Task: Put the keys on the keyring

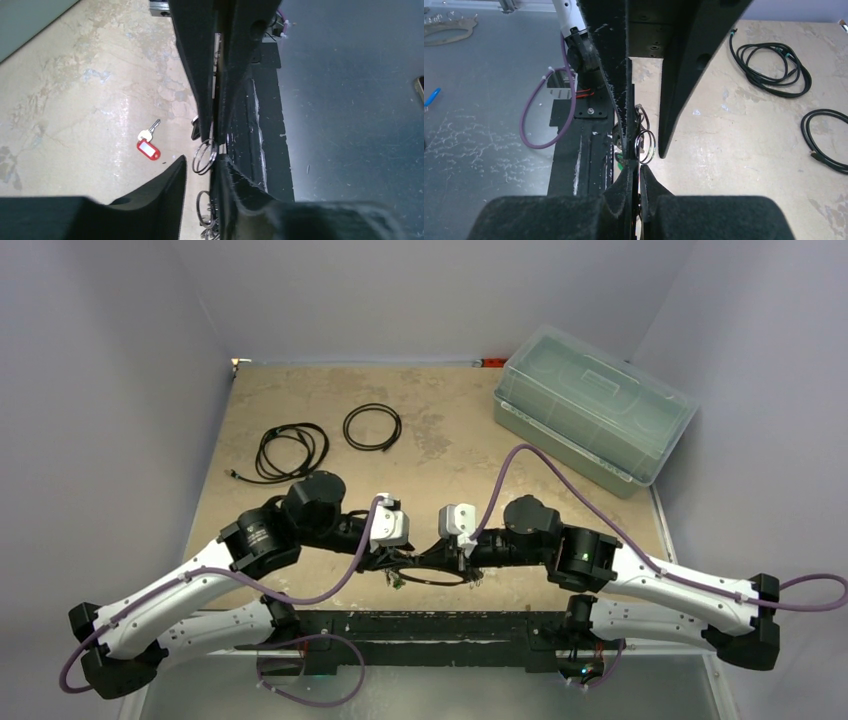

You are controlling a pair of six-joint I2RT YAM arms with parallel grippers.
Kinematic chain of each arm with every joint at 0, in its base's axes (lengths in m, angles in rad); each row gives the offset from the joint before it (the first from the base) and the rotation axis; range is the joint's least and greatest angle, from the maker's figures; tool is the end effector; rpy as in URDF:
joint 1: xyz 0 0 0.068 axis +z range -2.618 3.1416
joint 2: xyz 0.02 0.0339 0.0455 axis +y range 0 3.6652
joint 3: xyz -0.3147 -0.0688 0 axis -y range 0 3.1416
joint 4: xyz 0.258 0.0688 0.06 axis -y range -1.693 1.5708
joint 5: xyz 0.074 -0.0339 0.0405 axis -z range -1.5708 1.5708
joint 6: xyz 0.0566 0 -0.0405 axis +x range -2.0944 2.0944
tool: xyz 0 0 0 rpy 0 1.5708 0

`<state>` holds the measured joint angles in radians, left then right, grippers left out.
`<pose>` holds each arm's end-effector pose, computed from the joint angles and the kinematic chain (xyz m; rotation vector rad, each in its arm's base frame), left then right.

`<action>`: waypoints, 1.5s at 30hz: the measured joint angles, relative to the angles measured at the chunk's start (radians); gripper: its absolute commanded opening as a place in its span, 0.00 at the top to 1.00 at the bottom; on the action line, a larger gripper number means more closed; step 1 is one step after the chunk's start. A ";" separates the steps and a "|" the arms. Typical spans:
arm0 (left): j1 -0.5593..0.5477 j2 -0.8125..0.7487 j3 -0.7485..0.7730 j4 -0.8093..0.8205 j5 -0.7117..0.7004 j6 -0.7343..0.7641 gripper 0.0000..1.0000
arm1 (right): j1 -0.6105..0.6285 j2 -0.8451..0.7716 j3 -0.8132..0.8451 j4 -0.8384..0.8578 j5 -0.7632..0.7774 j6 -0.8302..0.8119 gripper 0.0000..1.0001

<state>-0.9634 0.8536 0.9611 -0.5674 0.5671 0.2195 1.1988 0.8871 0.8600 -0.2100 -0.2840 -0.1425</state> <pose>0.0734 -0.1589 0.3840 1.4705 1.5154 -1.0328 0.0599 0.1972 0.3803 -1.3510 1.3583 0.9903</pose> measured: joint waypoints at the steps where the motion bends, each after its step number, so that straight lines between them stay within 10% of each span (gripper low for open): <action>1: 0.000 0.003 0.002 0.000 0.004 -0.001 1.00 | 0.000 0.000 0.000 0.000 0.000 0.000 1.00; 4: -0.001 0.019 0.006 -0.006 0.013 -0.008 1.00 | -0.002 0.000 0.000 -0.007 0.005 -0.004 1.00; 8: -0.001 0.031 0.001 0.028 -0.004 -0.045 1.00 | -0.003 -0.020 -0.006 0.001 0.050 0.008 0.46; 14: 0.001 -0.076 -0.128 0.209 -0.116 -0.135 1.00 | 0.001 -0.211 -0.064 0.202 0.198 0.076 0.10; 23: 0.001 -0.282 -0.264 0.568 -0.225 -0.359 1.00 | 0.000 -0.542 -0.241 0.490 0.358 0.143 0.07; 45: 0.001 -0.323 -0.324 0.821 -0.206 -0.539 1.00 | 0.001 -0.388 -0.259 0.639 0.267 0.113 0.47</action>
<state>-0.9623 0.5304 0.6373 0.2531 0.3607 -0.3195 1.1995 0.4992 0.6010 0.4290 -0.0174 -0.0299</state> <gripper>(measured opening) 0.041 0.562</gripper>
